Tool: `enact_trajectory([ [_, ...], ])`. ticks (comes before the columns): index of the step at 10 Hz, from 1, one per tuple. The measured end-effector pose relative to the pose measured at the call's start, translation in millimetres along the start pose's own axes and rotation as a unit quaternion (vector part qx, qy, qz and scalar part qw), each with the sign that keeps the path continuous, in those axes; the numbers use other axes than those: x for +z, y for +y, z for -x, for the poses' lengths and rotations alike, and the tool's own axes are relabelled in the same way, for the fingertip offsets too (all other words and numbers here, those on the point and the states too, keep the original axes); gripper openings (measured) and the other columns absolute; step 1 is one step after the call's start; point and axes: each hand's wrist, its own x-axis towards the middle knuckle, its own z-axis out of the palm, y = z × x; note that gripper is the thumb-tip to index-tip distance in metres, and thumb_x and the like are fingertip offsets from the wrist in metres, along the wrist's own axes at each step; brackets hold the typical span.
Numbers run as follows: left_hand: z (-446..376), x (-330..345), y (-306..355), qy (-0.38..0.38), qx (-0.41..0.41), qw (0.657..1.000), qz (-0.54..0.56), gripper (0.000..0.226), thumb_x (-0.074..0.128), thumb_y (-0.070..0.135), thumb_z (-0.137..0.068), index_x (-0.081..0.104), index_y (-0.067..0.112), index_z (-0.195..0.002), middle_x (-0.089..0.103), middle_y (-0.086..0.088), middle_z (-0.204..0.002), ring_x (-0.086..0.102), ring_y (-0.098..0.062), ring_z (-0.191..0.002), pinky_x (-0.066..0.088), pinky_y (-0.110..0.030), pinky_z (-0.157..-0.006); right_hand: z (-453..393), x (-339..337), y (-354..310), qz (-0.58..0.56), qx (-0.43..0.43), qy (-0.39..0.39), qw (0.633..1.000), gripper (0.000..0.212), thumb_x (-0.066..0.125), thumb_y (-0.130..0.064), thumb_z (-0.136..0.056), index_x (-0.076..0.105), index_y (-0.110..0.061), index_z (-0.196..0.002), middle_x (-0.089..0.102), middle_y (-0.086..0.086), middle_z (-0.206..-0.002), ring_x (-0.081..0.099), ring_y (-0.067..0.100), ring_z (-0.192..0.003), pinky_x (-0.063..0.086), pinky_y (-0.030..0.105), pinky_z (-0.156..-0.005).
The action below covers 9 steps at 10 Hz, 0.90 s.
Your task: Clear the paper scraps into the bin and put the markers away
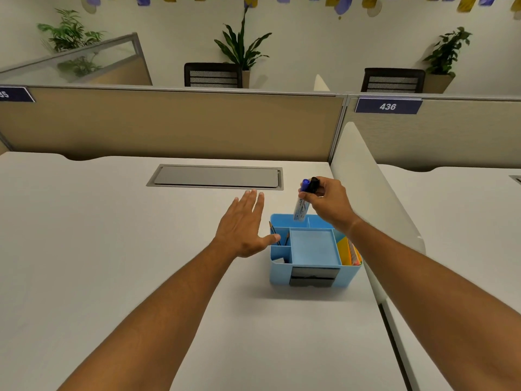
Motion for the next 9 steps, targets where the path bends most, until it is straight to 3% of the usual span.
enact_trajectory([
  [1, -3, 3, -3, 0.011, -0.004, 1.000, -0.015, 0.101, 0.031, 0.077, -0.081, -0.011, 0.017, -0.151, -0.015, -0.009, -0.159, -0.015, -0.025, -0.146, -0.004, -0.043, -0.119, 2, 8, 10, 0.014, 0.012, -0.021, 1.000, 0.022, 0.070, -0.013, -0.085, 0.067, -0.006, -0.106, 0.071, 0.010, -0.105, 0.065, 0.024, -0.098, 0.054, 0.039, -0.088],
  [3, -9, 4, -5, 0.016, 0.002, 1.000, -0.016, 0.103, 0.029, 0.078, -0.080, -0.010, 0.014, -0.151, -0.015, -0.010, -0.159, -0.015, -0.024, -0.146, -0.005, -0.042, -0.119, 8, 20, 29, 0.069, 0.027, -0.057, 0.996, 0.033, 0.076, -0.011, -0.080, 0.065, -0.004, -0.110, 0.070, 0.014, -0.104, 0.065, 0.026, -0.097, 0.053, 0.038, -0.092],
  [7, -20, 5, 0, 0.025, 0.016, 0.999, -0.018, 0.098, 0.030, 0.074, -0.084, -0.008, 0.014, -0.152, -0.012, -0.010, -0.159, -0.012, -0.024, -0.146, -0.005, -0.040, -0.117, 8, 28, 39, 0.157, 0.003, -0.094, 0.983, 0.032, 0.076, -0.010, -0.079, 0.063, -0.010, -0.108, 0.067, 0.011, -0.106, 0.060, 0.020, -0.094, 0.047, 0.024, -0.080],
  [9, -16, 3, 3, 0.025, 0.016, 0.999, -0.022, 0.094, 0.031, 0.070, -0.087, -0.009, 0.014, -0.151, -0.013, -0.011, -0.159, -0.013, -0.025, -0.146, -0.006, -0.041, -0.117, 14, 24, 24, 0.282, -0.079, -0.067, 0.954, 0.049, 0.066, -0.038, -0.084, 0.055, -0.015, -0.126, 0.061, 0.007, -0.124, 0.051, 0.022, -0.114, 0.043, 0.034, -0.091],
])
